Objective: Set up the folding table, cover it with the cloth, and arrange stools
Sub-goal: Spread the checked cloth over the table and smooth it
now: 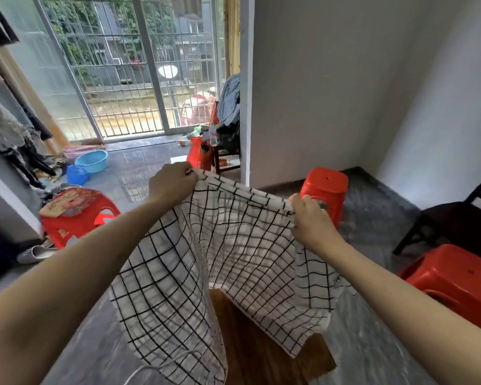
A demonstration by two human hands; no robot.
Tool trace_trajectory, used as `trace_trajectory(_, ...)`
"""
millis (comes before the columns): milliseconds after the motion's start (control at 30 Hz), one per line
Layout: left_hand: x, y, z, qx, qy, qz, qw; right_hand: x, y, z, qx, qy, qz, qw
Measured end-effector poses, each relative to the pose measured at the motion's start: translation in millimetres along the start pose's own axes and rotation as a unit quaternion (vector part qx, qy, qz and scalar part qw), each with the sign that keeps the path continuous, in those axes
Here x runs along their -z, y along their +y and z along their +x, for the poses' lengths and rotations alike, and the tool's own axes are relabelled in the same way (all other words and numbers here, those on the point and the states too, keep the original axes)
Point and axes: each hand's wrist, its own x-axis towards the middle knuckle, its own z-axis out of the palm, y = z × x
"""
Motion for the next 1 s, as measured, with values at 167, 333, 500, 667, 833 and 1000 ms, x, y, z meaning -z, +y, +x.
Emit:
trace_trajectory(167, 5, -16, 2, 0.051, 0.0, 0.023, 0.998, -13, 22, -13, -0.052, -0.136, -0.071, 0.987)
trace_trajectory(333, 20, -36, 1, 0.131, 0.037, 0.004, 0.991, -24, 65, -40, -0.126, -0.159, -0.032, 0.979)
trace_trajectory(500, 28, -56, 3, 0.119, -0.026, -0.016, 0.992, -25, 78, -52, -0.168, -0.098, 0.078, 0.978)
trace_trajectory(667, 29, -62, 5, 0.115, -0.172, -0.161, 0.965, -14, 73, -48, -0.194, -0.084, 0.18, 0.961)
trace_trajectory(833, 32, -74, 10, 0.076, -0.082, -0.046, 0.993, -3, 63, -43, -0.138, -0.166, 0.184, 0.959)
trace_trajectory(1000, 35, -90, 12, 0.103, -0.04, -0.032, 0.993, 14, 65, -43, -0.059, -0.286, 0.213, 0.932)
